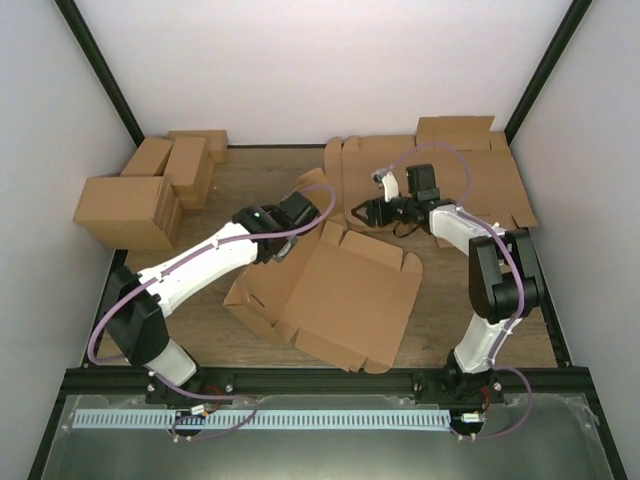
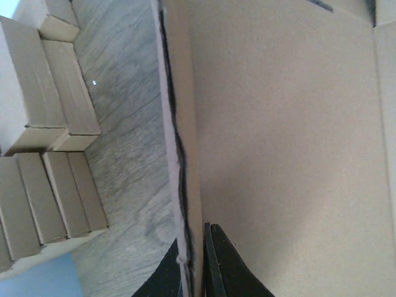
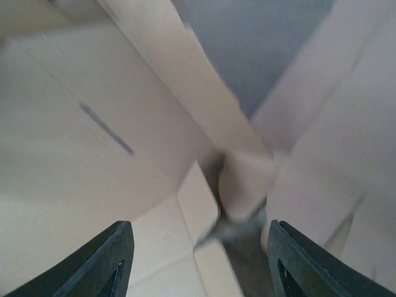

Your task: Fold the paper box

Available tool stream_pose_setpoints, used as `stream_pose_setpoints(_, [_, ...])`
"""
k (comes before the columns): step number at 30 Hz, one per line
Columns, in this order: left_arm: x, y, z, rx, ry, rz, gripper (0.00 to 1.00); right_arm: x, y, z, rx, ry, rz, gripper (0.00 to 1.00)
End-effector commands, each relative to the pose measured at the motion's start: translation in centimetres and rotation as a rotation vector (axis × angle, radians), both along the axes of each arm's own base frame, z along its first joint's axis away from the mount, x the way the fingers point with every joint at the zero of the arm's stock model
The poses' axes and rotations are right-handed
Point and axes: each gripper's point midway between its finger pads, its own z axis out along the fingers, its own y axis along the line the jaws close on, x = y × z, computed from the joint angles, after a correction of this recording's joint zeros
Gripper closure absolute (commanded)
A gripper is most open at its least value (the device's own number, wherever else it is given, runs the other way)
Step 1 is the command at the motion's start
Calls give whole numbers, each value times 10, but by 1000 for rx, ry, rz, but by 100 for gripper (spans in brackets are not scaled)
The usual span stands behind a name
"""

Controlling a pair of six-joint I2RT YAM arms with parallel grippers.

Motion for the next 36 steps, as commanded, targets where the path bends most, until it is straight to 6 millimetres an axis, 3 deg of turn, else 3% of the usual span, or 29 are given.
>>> stream_pose_setpoints(1, [2, 0, 4, 63, -62, -22, 96, 31, 23, 45, 18, -255, 126, 39])
stream_pose_setpoints(6, [5, -2, 11, 87, -97, -29, 96, 50, 50, 45, -47, -373, 206, 35])
stream_pose_setpoints(11, [5, -4, 18, 92, -120, -36, 96, 78, 63, 39, -63, -400, 192, 30])
stream_pose_setpoints(16, [3, -7, 19, 91, -125, -48, 96, 87, 74, 28, -116, -442, 241, 32])
stream_pose_setpoints(20, [4, -10, 20, 96, -131, -55, 96, 88, 76, 25, -119, -439, 246, 45])
stream_pose_setpoints(25, [5, -12, 20, 99, -130, -57, 96, 82, 73, 30, -140, -465, 270, 86])
stream_pose_setpoints(28, [7, -13, 19, 105, -129, -53, 96, 74, 66, 32, -174, -475, 261, 98])
stream_pose_setpoints(36, [10, -16, 26, 109, -152, -55, 96, 38, 50, 59, -167, -474, 201, 99])
